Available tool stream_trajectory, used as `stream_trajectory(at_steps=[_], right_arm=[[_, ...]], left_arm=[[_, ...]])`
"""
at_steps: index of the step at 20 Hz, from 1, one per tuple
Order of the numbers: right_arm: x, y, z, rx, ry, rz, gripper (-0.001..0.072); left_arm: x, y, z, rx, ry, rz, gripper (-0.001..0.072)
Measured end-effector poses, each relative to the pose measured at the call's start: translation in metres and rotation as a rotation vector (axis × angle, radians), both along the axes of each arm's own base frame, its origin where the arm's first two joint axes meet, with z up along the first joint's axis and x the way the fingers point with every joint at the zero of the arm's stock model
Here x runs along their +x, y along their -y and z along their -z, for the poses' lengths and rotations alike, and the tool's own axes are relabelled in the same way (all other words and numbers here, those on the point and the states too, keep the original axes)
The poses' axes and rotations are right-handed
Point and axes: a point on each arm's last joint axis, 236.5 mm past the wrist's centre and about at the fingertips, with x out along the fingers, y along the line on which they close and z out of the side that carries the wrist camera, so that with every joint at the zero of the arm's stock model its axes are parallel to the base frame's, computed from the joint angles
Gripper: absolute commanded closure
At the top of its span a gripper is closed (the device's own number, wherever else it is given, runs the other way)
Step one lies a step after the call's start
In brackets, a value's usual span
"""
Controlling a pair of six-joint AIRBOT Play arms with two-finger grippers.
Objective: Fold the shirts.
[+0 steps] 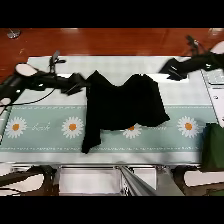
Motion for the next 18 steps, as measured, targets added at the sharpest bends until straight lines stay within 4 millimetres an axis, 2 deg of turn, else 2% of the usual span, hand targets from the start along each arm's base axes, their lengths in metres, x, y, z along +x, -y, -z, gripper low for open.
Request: stream_trajectory(at_steps=[2, 3, 4, 5, 7, 9, 13, 17, 18], right_arm=[[-0.040, 0.050, 0.010, -0.055, -0.065, 0.130, 0.0095], [-0.061, 0.065, 0.015, -0.051, -0.073, 0.192, 0.0095], [-0.082, 0.070, 0.019, -0.031, -0.070, 0.233, 0.0095], [-0.100, 0.070, 0.023, -0.011, -0.062, 0.257, 0.0095], [-0.128, 0.059, 0.030, 0.037, -0.024, 0.300, 0.0095], [-0.141, 0.046, 0.034, 0.086, 0.017, 0.325, 0.0096], [-0.153, 0.032, 0.039, 0.140, 0.052, 0.346, 0.0096], [-0.161, 0.026, 0.042, 0.153, 0.043, 0.339, 0.0096], [-0.164, 0.026, 0.045, 0.147, 0.032, 0.334, 0.0096]], left_arm=[[-0.041, -0.031, 0.024, 0.043, -0.117, -0.005, 0.0004], [-0.061, -0.039, 0.033, 0.040, -0.161, -0.015, 0.0004], [-0.078, -0.043, 0.042, 0.036, -0.191, -0.027, 0.0005], [-0.097, -0.043, 0.050, 0.025, -0.224, -0.037, 0.0005], [-0.124, -0.040, 0.065, -0.002, -0.272, -0.070, 0.0005], [-0.146, -0.033, 0.078, -0.018, -0.314, -0.081, 0.0005], [-0.162, -0.010, 0.094, -0.021, -0.307, -0.072, 0.0007], [-0.159, 0.025, 0.100, -0.035, -0.252, -0.066, 0.0009], [-0.158, 0.031, 0.102, -0.034, -0.243, -0.068, 0.0044]])
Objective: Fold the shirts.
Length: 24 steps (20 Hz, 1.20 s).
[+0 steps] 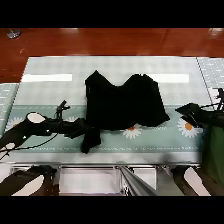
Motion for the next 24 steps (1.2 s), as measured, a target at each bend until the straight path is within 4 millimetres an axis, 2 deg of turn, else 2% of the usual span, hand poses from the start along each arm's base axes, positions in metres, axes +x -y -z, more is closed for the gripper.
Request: stream_trajectory(at_steps=[1, 2, 4, 7, 9, 11, 14, 21, 22, 23, 24], right_arm=[[-0.005, 0.001, 0.004, -0.010, -0.022, -0.003, 0.0096], [-0.012, 0.005, 0.009, -0.031, -0.053, -0.008, 0.0096], [-0.027, 0.012, 0.021, -0.075, -0.126, -0.014, 0.0097], [-0.045, 0.012, 0.036, -0.078, -0.210, -0.009, 0.0097], [-0.053, 0.004, 0.045, -0.048, -0.249, -0.012, 0.0097], [-0.052, -0.009, 0.052, -0.023, -0.263, -0.036, 0.0097], [-0.040, -0.029, 0.062, -0.004, -0.258, -0.058, 0.0097], [0.018, -0.065, 0.074, 0.046, -0.237, -0.075, 0.0097], [0.024, -0.071, 0.075, 0.053, -0.241, -0.085, 0.0119], [0.031, -0.076, 0.077, 0.056, -0.243, -0.093, 0.0312], [0.036, -0.079, 0.080, 0.048, -0.246, -0.105, 0.0557]], left_arm=[[0.002, 0.004, 0.002, 0.005, 0.009, -0.005, 0.0383], [0.005, 0.005, 0.007, 0.023, 0.026, -0.010, 0.0674], [0.007, 0.006, 0.011, 0.038, 0.043, -0.011, 0.0681], [0.009, 0.012, 0.007, 0.026, 0.057, -0.003, 0.0681], [0.011, 0.014, 0.005, 0.021, 0.066, 0.002, 0.0681], [0.013, 0.016, 0.003, 0.016, 0.073, 0.003, 0.0681], [0.015, 0.017, 0.001, 0.011, 0.078, 0.003, 0.0680], [0.015, 0.019, 0.000, 0.008, 0.080, 0.009, 0.0680], [0.014, 0.019, -0.001, 0.008, 0.079, 0.009, 0.0680], [0.014, 0.019, -0.001, 0.006, 0.078, 0.011, 0.0681], [0.014, 0.019, -0.001, 0.006, 0.078, 0.011, 0.0680]])
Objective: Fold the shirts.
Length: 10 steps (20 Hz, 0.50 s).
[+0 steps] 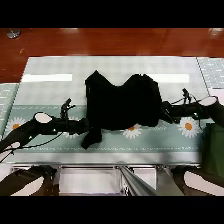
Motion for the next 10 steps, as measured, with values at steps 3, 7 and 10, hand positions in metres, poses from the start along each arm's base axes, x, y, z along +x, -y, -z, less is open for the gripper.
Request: stream_trajectory(at_steps=[3, 7, 10], right_arm=[[0.014, -0.013, -0.004, -0.013, 0.021, -0.072, 0.0683], [0.061, -0.014, -0.066, -0.067, 0.178, -0.186, 0.0684], [0.125, 0.004, -0.192, -0.172, 0.482, -0.181, 0.0684]], left_arm=[[0.002, 0.001, -0.002, -0.003, 0.006, 0.004, 0.0680], [0.045, 0.004, -0.055, -0.057, 0.150, 0.013, 0.0681], [0.114, -0.013, -0.168, -0.112, 0.432, -0.026, 0.0681]])
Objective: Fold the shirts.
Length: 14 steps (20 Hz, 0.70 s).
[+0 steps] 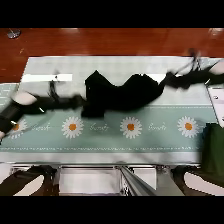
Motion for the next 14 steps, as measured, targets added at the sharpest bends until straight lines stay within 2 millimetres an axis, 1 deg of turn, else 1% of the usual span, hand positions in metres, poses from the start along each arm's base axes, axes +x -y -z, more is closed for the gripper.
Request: stream_trajectory(at_steps=[1, 2, 3, 4, 5, 6, 7, 8, 9, 10, 12, 14], right_arm=[[0.013, 0.005, -0.050, -0.024, 0.113, 0.003, 0.0685], [0.020, 0.008, -0.109, -0.046, 0.244, 0.006, 0.0684], [0.020, 0.009, -0.164, -0.064, 0.361, 0.006, 0.0684], [0.011, 0.009, -0.219, -0.082, 0.482, 0.006, 0.0685], [-0.003, 0.009, -0.264, -0.098, 0.584, 0.008, 0.0685], [-0.023, 0.008, -0.306, -0.116, 0.684, 0.011, 0.0684], [-0.048, 0.006, -0.341, -0.131, 0.770, 0.013, 0.0684], [-0.072, 0.004, -0.368, -0.150, 0.840, 0.014, 0.0684], [-0.097, 0.002, -0.390, -0.168, 0.903, 0.014, 0.0684], [-0.125, -0.001, -0.409, -0.186, 0.962, 0.012, 0.0684], [-0.173, -0.004, -0.434, -0.226, 1.049, 0.013, 0.0684], [-0.216, -0.009, -0.447, -0.252, 1.109, 0.004, 0.0684]], left_arm=[[0.019, -0.010, -0.045, -0.005, 0.109, -0.021, 0.0682], [0.036, -0.023, -0.097, -0.002, 0.234, -0.047, 0.0682], [0.045, -0.033, -0.148, -0.002, 0.345, -0.070, 0.0682], [0.048, -0.042, -0.195, 0.014, 0.449, -0.086, 0.0682], [0.045, -0.051, -0.242, 0.036, 0.553, -0.103, 0.0682], [0.036, -0.057, -0.285, 0.065, 0.649, -0.110, 0.0682], [0.024, -0.062, -0.321, 0.091, 0.731, -0.118, 0.0682], [0.007, -0.064, -0.353, 0.131, 0.801, -0.113, 0.0682], [-0.010, -0.066, -0.379, 0.168, 0.861, -0.112, 0.0682], [-0.032, -0.067, -0.403, 0.207, 0.923, -0.106, 0.0682], [-0.073, -0.068, -0.436, 0.269, 1.023, -0.107, 0.0682], [-0.108, -0.071, -0.455, 0.321, 1.093, -0.126, 0.0682]])
